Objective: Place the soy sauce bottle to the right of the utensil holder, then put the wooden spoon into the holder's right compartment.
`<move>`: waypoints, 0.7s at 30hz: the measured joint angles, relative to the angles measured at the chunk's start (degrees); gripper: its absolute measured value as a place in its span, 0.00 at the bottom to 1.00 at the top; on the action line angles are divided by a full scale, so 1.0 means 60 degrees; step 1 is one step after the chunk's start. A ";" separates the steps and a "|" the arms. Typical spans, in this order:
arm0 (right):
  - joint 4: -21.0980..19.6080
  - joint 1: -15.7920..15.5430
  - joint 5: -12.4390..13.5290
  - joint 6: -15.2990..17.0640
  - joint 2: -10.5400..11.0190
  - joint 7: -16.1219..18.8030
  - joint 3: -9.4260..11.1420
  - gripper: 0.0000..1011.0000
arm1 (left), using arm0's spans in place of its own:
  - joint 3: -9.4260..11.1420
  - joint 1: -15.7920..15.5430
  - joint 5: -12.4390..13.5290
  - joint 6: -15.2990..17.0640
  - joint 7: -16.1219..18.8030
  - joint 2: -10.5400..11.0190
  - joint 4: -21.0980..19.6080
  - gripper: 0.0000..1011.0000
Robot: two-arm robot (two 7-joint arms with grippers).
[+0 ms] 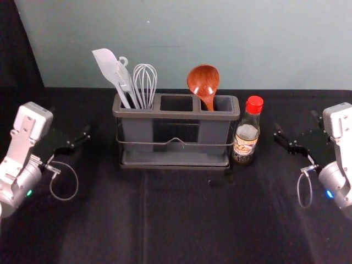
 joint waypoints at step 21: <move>-0.0010 -0.0001 0.0015 0.0016 0.0000 0.0006 0.0006 0.99 | 0.0000 0.0000 0.0000 -0.0001 0.0000 0.0000 0.0000 0.99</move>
